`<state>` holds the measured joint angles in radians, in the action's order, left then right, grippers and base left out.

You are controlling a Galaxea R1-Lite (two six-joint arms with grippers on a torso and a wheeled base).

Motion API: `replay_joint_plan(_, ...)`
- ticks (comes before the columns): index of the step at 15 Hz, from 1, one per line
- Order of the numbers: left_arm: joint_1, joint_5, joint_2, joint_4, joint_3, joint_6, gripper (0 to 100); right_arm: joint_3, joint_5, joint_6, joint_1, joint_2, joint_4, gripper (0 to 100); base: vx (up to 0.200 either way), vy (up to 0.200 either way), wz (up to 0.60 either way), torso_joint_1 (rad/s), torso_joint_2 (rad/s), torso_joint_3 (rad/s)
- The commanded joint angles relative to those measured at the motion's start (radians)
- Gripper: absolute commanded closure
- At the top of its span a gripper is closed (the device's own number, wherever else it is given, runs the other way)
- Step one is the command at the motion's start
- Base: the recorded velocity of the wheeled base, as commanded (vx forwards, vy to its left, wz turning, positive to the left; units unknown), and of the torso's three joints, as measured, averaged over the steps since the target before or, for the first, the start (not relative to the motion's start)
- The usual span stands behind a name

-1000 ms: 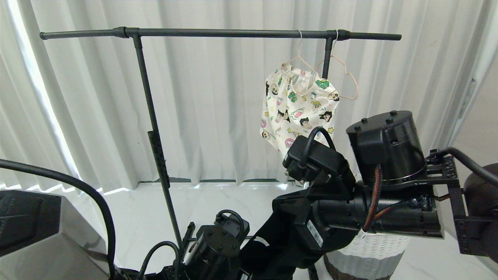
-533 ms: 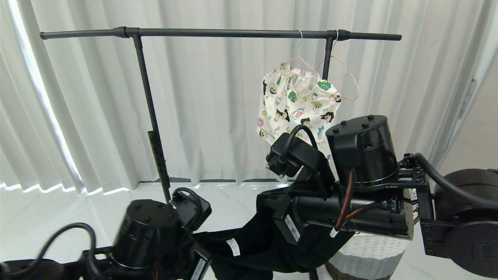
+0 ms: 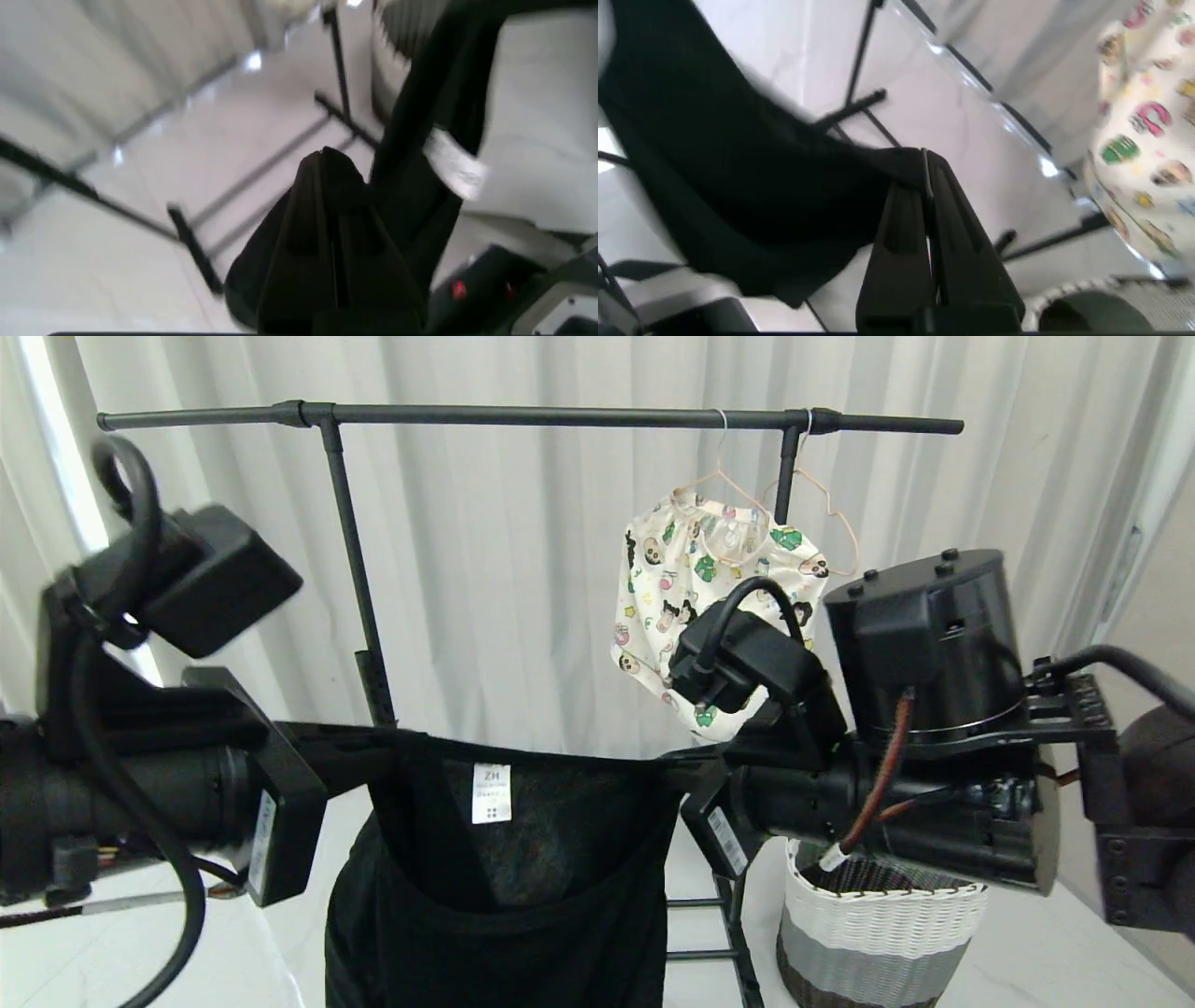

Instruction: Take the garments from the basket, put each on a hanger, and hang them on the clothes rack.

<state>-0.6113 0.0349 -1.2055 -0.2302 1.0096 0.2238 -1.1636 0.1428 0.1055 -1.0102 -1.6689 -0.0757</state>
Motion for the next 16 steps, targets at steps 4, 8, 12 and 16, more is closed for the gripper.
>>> replay_joint_plan(4, -0.096, 0.003, -0.065, -0.003, 0.23, 0.042, 100, -0.09, 0.037, 0.029, 0.096, 0.189, 0.18, 100, 0.0, 0.0, 0.0, 0.0, 0.0, 0.0)
replay_joint_plan(8, -0.153, 0.002, -0.104, -0.003, 0.285, 0.088, 100, -0.255, 0.034, 0.068, 0.174, 0.186, 0.261, 100, 0.0, 0.0, 0.0, 0.0, 0.0, 0.0)
replay_joint_plan(12, -0.153, 0.002, -0.135, -0.001, 0.31, 0.207, 100, -0.275, 0.032, 0.074, 0.176, 0.209, 0.297, 100, 0.0, 0.0, 0.0, 0.0, 0.0, 0.0)
replay_joint_plan(16, -0.14, -0.02, -0.201, 0.022, 0.339, 0.241, 100, -0.229, 0.021, 0.074, 0.176, 0.305, 0.407, 100, 0.0, 0.0, 0.0, 0.0, 0.0, 0.0)
